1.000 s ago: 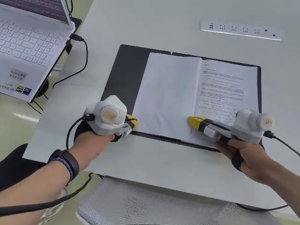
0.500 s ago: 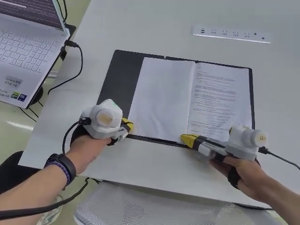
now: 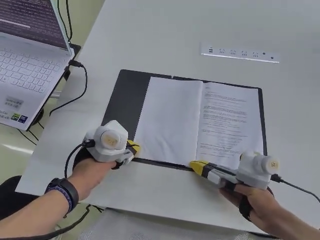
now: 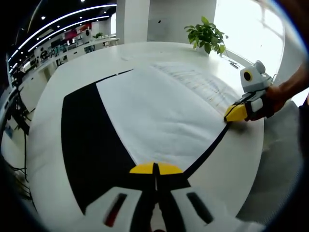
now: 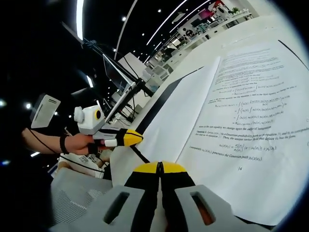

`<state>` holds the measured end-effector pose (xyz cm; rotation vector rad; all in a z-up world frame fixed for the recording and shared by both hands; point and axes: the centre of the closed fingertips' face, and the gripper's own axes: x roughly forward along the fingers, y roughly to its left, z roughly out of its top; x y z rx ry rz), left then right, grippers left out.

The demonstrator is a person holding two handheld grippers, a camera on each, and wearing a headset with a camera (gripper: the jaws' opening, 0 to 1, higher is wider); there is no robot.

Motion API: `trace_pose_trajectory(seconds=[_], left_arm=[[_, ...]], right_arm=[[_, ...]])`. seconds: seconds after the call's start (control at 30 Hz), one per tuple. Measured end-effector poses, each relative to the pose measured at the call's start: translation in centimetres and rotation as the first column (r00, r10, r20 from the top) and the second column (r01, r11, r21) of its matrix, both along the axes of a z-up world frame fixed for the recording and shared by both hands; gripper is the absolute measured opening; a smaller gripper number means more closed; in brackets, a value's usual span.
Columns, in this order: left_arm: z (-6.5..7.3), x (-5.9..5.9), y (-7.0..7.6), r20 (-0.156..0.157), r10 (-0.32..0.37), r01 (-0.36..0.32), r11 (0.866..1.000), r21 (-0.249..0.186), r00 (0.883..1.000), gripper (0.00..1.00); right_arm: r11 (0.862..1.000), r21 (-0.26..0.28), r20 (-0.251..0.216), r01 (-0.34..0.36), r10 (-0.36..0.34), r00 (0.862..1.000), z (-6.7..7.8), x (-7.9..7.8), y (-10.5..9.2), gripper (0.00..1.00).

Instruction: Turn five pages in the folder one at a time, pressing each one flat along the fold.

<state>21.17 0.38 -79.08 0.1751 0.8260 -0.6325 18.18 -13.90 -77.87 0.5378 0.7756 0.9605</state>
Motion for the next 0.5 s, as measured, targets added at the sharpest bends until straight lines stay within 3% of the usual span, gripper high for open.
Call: trace_pose_trajectory(seconds=[0.17, 0.3, 0.5], left_arm=[[0.0, 0.0, 0.0, 0.003, 0.008, -0.008, 1.000, 0.020, 1.000, 0.00], [0.0, 0.0, -0.1, -0.015, 0.020, -0.020, 1.000, 0.011, 1.000, 0.01], [0.4, -0.6, -0.5, -0.034, 0.024, -0.024, 1.000, 0.005, 0.999, 0.11]], right_arm=[[1.000, -0.014, -0.021, 0.003, -0.003, 1.000, 0.0, 0.0, 0.0, 0.00], [1.000, -0.025, -0.021, 0.003, -0.004, 1.000, 0.3, -0.2, 0.0, 0.00], [1.000, -0.020, 0.014, 0.010, -0.010, 1.000, 1.7, 0.0, -0.3, 0.04]])
